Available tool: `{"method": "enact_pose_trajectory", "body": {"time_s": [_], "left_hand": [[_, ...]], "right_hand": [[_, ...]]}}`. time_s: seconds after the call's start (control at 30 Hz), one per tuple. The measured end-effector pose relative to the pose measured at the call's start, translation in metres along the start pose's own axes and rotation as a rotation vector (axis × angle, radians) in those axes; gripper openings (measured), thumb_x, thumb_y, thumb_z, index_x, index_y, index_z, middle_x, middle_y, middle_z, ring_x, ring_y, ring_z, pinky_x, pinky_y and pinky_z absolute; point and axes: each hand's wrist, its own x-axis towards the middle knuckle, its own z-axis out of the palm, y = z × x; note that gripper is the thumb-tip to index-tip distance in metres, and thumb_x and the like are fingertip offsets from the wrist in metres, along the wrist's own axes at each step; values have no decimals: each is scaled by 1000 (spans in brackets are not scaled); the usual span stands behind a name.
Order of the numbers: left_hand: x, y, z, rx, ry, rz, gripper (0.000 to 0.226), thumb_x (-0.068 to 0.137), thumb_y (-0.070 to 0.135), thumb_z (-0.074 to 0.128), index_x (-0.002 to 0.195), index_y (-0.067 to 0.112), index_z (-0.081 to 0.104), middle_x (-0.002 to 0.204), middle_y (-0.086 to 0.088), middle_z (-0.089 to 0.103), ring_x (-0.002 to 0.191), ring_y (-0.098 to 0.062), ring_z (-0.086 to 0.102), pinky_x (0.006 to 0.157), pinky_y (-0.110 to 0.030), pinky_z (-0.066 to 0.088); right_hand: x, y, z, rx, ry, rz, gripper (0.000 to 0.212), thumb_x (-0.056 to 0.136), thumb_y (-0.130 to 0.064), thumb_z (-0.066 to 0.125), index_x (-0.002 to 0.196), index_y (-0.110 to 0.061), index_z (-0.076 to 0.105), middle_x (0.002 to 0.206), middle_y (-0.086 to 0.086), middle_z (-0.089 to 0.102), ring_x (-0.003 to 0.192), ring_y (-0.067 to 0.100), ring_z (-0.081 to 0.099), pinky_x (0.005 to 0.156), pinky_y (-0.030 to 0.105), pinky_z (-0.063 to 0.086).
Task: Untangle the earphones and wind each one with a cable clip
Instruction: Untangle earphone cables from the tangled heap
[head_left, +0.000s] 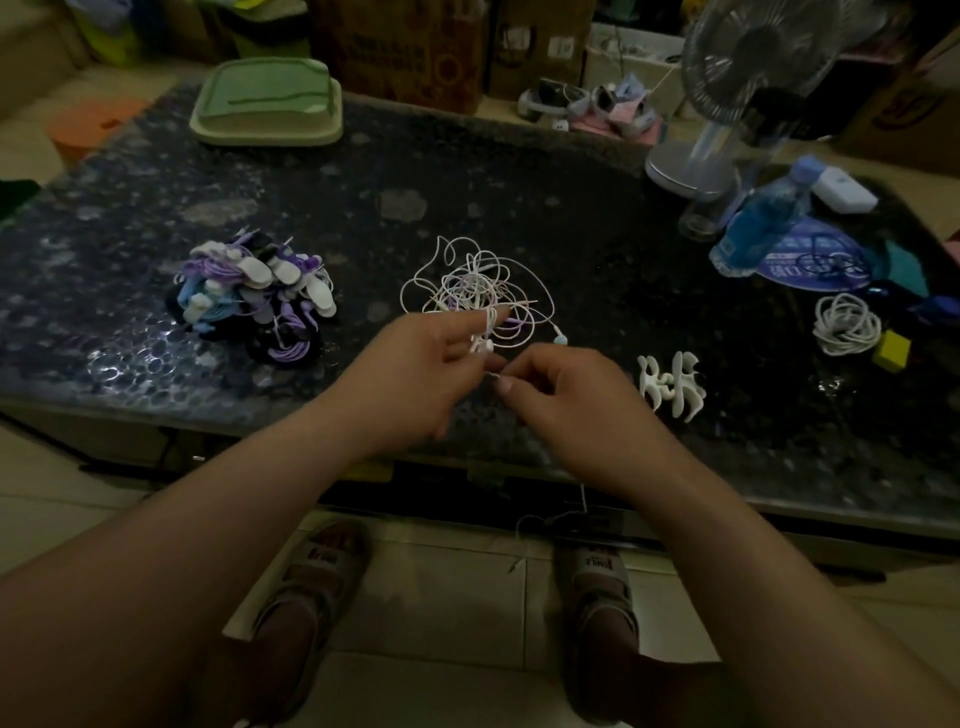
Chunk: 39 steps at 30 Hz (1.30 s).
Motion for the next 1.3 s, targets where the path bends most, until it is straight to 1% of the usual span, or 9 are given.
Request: {"method": "enact_pose_trajectory", "body": {"time_s": [0.1, 0.2, 0.37, 0.53, 0.63, 0.73, 0.8, 1.1, 1.3], "left_hand": [[-2, -6, 3, 265, -88, 72, 30, 108, 22, 53, 127, 42, 67, 80, 2, 72, 42, -6, 55, 47, -39, 53], [-5, -4, 4, 251, -324, 1, 33, 109, 22, 48, 133, 42, 60, 97, 0, 75, 46, -19, 62, 53, -45, 56], [-8, 6, 4, -129, -570, 23, 24, 110, 16, 48, 118, 30, 66, 107, -8, 73, 47, -17, 53, 55, -33, 38], [-3, 13, -2, -543, -582, 39, 44, 105, 19, 52, 145, 36, 56, 111, -10, 71, 44, -11, 48, 44, -24, 36], [4, 13, 0, -542, -307, 27, 49, 106, 13, 50, 152, 30, 49, 96, -8, 71, 41, -7, 41, 42, -18, 34], [11, 5, -3, -288, -29, 20, 50, 108, 10, 51, 154, 31, 48, 106, 0, 78, 42, -9, 43, 44, -18, 40], [11, 0, -4, -105, 30, 7, 51, 108, 11, 52, 154, 34, 48, 107, 5, 79, 43, -7, 46, 45, -20, 43], [0, -7, 3, 390, -158, 107, 36, 107, 21, 54, 136, 41, 63, 69, 23, 62, 52, 16, 55, 51, -7, 38], [-6, -2, 7, 301, -526, -13, 18, 108, 29, 54, 119, 38, 64, 82, 12, 72, 46, -11, 61, 53, -24, 47]], "right_hand": [[2, 1, -4, 18, 89, -27, 2, 96, -26, 69, 95, -27, 71, 84, -11, 68, 76, 0, 62, 67, 24, 48], [6, 3, -19, 170, 129, -45, 5, 97, -19, 70, 98, -24, 70, 85, -7, 70, 78, 4, 65, 69, 24, 52], [11, 9, -34, 539, 68, 3, 4, 99, -9, 68, 101, -11, 71, 81, 3, 69, 70, 8, 66, 63, 20, 54], [17, 18, -27, 896, -5, 151, 12, 103, -13, 59, 101, -7, 69, 70, -2, 62, 51, 5, 45, 44, 15, 34], [13, 18, -8, 682, -67, 122, 16, 105, -20, 59, 99, -14, 72, 67, -6, 64, 54, 2, 50, 49, 16, 39], [6, 9, 3, 295, -95, 66, 21, 106, -30, 58, 101, -19, 75, 84, 6, 73, 66, 13, 61, 65, 33, 49], [3, 6, 2, 139, -47, 29, 20, 105, -32, 59, 95, -23, 74, 82, 2, 72, 68, 12, 63, 63, 29, 48], [7, 9, -10, -152, 98, -58, 12, 92, -38, 75, 86, -30, 69, 82, -14, 68, 79, 0, 62, 73, 29, 53], [8, 6, -25, 226, 14, -123, 7, 98, -14, 70, 100, -20, 73, 83, -6, 70, 72, 0, 65, 63, 18, 53]]}}
